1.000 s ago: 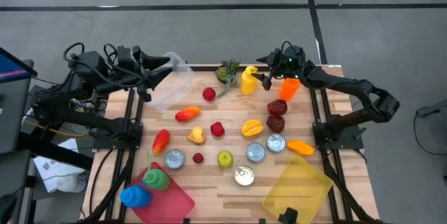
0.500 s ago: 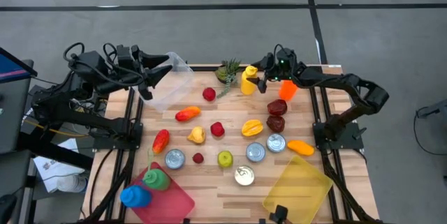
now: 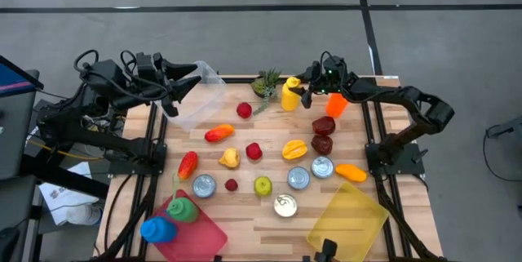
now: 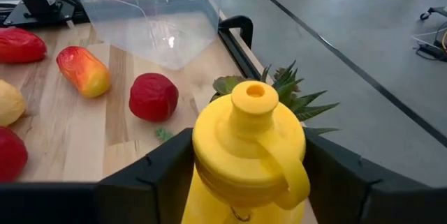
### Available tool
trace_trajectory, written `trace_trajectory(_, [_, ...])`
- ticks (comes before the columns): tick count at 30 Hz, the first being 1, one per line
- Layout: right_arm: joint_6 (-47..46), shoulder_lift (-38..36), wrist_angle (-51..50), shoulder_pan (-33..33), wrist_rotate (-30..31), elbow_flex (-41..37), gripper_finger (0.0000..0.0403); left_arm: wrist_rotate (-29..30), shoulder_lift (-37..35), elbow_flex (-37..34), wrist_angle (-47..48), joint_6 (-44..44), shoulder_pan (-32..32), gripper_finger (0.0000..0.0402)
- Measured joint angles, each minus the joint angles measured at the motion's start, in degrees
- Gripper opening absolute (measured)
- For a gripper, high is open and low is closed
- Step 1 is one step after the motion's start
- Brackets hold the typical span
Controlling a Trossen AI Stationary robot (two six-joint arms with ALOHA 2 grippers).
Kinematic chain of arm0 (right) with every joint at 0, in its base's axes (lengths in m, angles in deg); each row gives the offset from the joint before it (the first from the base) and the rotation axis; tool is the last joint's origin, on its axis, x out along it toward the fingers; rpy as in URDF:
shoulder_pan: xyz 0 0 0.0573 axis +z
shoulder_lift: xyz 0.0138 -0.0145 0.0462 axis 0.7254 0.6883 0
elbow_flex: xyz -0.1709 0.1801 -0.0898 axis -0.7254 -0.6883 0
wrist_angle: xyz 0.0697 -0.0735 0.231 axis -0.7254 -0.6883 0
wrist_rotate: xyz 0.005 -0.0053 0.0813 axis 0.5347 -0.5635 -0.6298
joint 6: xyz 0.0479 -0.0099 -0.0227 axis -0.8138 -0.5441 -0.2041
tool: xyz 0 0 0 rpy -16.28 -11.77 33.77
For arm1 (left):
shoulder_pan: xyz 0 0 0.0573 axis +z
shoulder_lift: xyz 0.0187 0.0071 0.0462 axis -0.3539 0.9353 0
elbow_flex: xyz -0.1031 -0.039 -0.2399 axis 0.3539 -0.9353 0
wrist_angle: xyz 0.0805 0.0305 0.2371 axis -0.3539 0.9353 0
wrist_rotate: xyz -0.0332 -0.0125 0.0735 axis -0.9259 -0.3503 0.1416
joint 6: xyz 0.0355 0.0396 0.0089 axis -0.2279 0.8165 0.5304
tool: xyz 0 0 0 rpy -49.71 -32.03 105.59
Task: Pick & Place Food Item
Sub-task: Put the yellow water bottle into the red bin
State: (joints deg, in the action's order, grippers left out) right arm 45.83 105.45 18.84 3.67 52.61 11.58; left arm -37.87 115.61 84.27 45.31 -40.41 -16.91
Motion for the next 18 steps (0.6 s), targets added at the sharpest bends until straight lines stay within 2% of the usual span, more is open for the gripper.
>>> trace_trajectory(6, [-0.2, -1.1, -0.1, 0.6, -0.1, 0.0, 0.0215, 0.0, 0.0, 0.0, 0.0, 0.0, 0.0, 0.0195])
trace_trajectory(12, [-2.5, -5.5, -1.3, 2.2, -0.1, 1.0, 0.0219, 0.0, 0.4, 0.0, -0.4, -0.2, 0.0, 0.0195])
trace_trajectory(18, [-5.5, -10.3, -9.2, 8.9, 0.1, 7.4, 0.0217, -1.5, 2.9, 0.0, -0.5, 0.2, 0.0, 0.0195])
